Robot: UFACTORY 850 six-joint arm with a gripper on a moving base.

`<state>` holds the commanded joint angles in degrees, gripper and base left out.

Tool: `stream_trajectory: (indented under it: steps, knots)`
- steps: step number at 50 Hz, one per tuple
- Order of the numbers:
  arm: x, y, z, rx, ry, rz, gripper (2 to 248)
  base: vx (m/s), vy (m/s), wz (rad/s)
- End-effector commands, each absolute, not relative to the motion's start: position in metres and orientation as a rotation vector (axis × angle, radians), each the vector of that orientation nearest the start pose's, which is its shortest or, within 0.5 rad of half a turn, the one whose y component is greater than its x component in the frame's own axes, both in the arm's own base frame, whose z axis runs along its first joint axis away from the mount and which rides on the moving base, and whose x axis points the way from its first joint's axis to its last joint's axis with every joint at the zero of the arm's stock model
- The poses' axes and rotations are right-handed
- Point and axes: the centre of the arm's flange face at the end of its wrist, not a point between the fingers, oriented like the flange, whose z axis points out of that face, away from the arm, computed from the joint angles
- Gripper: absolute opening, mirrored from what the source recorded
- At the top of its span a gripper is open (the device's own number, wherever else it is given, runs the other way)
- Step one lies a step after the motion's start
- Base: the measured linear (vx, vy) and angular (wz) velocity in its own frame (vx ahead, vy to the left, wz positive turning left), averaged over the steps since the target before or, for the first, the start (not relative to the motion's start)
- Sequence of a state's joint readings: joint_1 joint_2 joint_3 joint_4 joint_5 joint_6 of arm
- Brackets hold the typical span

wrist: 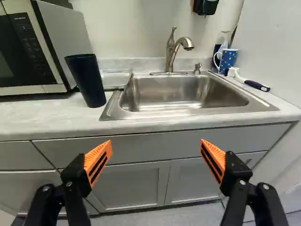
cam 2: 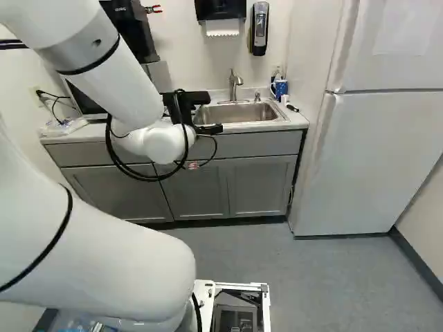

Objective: Rinse the cup and place it in the tray

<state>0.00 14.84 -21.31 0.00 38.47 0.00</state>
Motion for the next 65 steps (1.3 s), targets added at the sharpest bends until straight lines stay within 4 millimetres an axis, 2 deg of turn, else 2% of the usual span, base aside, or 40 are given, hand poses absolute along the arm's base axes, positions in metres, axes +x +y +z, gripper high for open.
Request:
stream_trajectory:
  steps: [23, 65]
  knots:
    - [0.368, 0.000, 0.479, -2.527, -0.009, -1.867, 247, 0.000, 0.000, 0.000]
    - [0.380, 0.000, 0.523, -2.434, -0.012, -1.987, 247, 0.000, 0.000, 0.000]
